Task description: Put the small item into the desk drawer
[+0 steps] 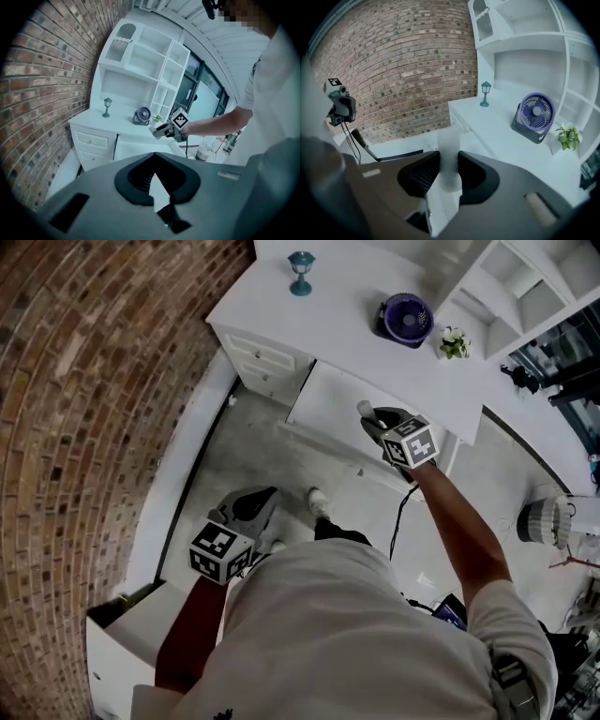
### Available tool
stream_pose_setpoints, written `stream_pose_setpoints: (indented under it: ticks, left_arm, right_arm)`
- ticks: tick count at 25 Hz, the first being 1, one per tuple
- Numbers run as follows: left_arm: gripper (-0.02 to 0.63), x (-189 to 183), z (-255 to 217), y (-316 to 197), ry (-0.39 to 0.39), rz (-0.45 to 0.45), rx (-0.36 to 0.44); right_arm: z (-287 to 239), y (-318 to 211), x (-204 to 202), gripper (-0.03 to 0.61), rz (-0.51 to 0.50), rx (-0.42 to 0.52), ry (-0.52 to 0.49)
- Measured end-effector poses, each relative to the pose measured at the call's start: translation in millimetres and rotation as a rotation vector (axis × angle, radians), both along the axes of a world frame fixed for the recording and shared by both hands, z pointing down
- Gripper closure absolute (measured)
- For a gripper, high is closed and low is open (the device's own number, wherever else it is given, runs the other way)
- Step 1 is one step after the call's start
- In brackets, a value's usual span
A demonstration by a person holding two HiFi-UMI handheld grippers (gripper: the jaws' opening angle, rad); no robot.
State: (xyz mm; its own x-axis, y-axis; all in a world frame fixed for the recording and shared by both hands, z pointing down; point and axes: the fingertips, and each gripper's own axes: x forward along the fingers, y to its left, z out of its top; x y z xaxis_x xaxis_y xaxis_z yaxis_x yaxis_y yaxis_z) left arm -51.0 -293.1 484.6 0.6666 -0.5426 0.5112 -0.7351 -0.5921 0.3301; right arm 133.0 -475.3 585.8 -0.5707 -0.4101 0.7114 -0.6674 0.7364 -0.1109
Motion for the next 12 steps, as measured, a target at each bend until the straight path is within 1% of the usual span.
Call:
stream_pose_setpoints:
  ticks: [7, 12]
  left_arm:
    - [0.607, -2.3, 6.1, -38.3, -0.019, -0.114, -0.027]
    - [0.607, -4.2, 13.2, -48.7, -0.011, -0.200, -0.053]
  right_arm:
    - [72.2, -69.9, -3.0, 0.447, -0.019, -0.061, 0.066]
    - [128.0, -94.6, -6.2, 0.448, -0.011, -0.121, 0.099]
